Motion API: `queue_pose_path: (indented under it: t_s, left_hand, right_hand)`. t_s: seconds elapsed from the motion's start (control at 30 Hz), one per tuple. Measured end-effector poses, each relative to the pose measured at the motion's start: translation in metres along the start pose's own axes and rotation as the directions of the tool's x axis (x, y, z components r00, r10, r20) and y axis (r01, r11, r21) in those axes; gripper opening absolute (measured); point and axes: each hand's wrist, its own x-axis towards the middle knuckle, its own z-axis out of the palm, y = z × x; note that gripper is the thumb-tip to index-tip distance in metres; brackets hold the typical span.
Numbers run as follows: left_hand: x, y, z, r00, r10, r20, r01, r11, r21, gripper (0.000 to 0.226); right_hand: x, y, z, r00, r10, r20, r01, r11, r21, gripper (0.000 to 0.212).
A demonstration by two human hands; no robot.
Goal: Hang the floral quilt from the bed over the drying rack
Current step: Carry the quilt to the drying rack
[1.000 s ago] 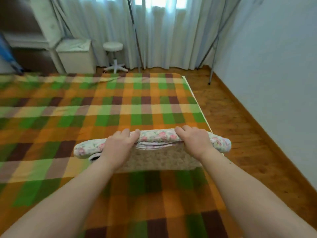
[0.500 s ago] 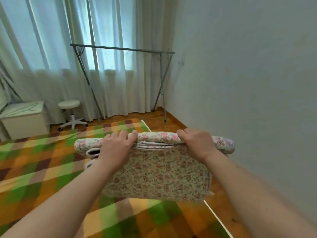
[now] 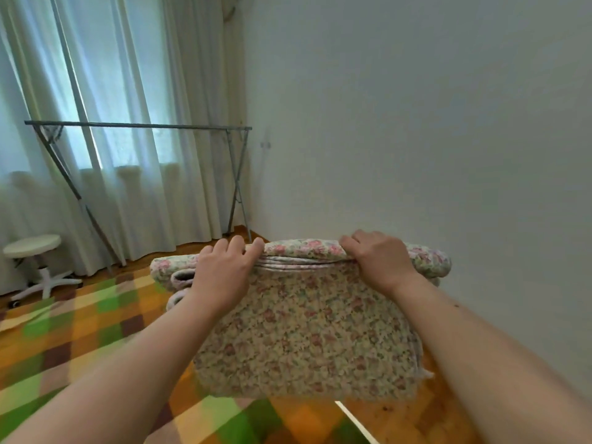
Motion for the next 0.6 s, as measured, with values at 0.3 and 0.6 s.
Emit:
queue_pose_path:
  t_s: [0.3, 0.6]
  left_hand:
    - [0.075, 0.127, -0.006, 0.993, 0.071, -0.094, -0.074, 0.997, -0.029, 0.05]
    - [0.14, 0.226, -0.003, 0.99, 0.075, -0.119, -0.081, 0.996, -0.047, 0.048]
  right_hand:
    - [-0.048, 0.14, -0.009, 0.999, 0.029, 0.021, -0.027, 0.994, -0.105, 0.038]
    - [-0.069, 0.263, 0.002, 1.0, 0.011, 0.009, -0.01, 0.991, -0.135, 0.044]
